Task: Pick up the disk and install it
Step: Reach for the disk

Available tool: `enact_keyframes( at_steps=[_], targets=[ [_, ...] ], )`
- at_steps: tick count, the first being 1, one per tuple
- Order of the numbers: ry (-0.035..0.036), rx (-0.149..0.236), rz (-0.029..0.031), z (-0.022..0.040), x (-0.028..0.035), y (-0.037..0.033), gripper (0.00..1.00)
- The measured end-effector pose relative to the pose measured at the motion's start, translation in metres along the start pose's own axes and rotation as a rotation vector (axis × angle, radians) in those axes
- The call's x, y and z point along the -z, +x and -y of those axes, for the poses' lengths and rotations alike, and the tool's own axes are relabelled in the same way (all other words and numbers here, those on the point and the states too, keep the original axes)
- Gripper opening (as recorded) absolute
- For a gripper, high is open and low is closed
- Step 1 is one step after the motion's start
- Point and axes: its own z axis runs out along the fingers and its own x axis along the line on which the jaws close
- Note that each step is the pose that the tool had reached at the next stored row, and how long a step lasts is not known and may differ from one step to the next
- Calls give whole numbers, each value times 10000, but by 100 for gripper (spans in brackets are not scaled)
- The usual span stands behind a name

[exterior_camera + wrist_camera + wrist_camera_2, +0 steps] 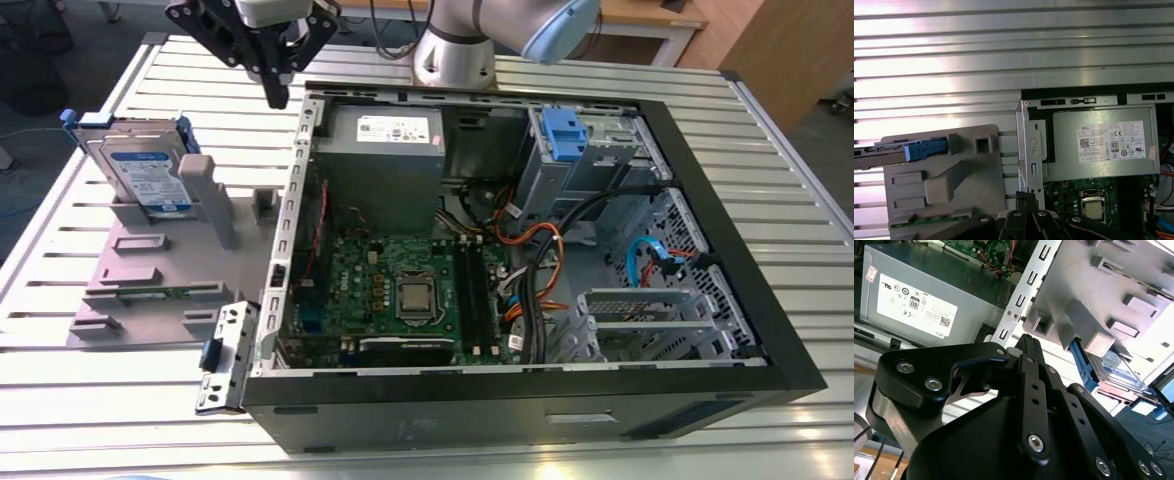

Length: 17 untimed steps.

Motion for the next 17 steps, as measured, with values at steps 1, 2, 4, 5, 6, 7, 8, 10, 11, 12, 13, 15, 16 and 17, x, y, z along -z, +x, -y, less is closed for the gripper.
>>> enact_keyframes(
  at_steps=[1,2,4,5,6,7,8,10,11,12,13,15,16,17],
  targets=[
    [0,0,0,0,0,2,11],
    [-1,0,0,0,0,4,11],
    [0,0,0,1,0,8,11],
    [0,0,0,1,0,10,11],
    [0,0,0,1,0,11,11],
    [0,0,0,1,0,13,11],
    [0,0,0,1,0,17,11],
    [0,0,0,4,0,54,11],
    [0,0,0,6,0,85,11],
    [0,0,0,7,0,87,11],
    [0,0,0,7,0,88,11],
    [0,0,0,7,0,92,11],
    [0,0,0,9,0,111,11],
    [-1,0,0,10,-1,130,11]
  ],
)
